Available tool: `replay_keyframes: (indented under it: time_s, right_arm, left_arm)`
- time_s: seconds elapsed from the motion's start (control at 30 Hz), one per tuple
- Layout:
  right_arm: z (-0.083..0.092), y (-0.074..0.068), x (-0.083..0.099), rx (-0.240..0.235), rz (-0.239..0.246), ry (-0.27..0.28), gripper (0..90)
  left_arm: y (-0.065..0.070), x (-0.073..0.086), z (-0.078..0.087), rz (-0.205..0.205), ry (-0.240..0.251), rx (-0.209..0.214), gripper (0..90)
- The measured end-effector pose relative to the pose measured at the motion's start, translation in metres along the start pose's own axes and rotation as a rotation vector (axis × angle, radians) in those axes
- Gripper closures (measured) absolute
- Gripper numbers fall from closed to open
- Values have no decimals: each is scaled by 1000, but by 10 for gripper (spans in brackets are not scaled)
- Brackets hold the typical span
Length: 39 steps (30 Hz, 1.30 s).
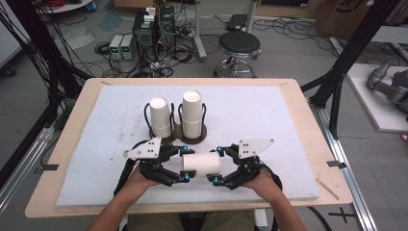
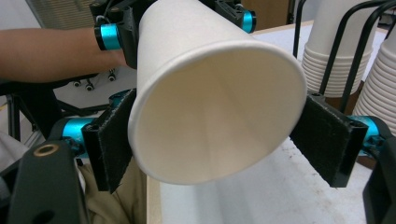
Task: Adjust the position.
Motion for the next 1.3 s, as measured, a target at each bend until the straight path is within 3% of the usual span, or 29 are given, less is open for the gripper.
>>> replay_keyframes:
  time_s: [0.27,0.43,0.77,0.87,0.9,1.0,1.07,1.2,1.3]
  right_arm:
    - [3,0,0,-11,5,34,248]
    - [5,0,-2,-6,20,33,279]
    - [7,1,-4,-17,0,14,306]
    - [7,1,-5,-10,2,-1,305]
    - [8,1,-6,2,0,-23,305]
    - [11,4,-9,14,6,-31,305]
    - [12,5,-10,17,9,-38,305]
    - [14,8,-17,16,24,-104,304]
    - [15,10,-22,20,39,-142,304]
  left_arm:
    - [-1,0,2,3,15,15,349]
    - [-3,3,1,31,13,12,347]
    - [-2,2,1,34,2,1,346]
    - [0,1,-1,41,-16,-55,306]
    - [1,0,-1,46,-29,-83,188]
    - [1,-1,-1,54,-63,-143,156]
    - [1,-1,-1,53,-70,-146,156]
    - [1,-6,2,21,-106,-171,156]
    - [1,-9,3,12,-114,-164,156]
Point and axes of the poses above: each handheld gripper's, and its own axes: z roughly backward along the jaws, x roughly out of its underside, y roughly to its right, the point moved 2 cm from there along -z, roughly forward along the jaws, and after that the axes turned 13 degrees about z, right-handed, at the moved point
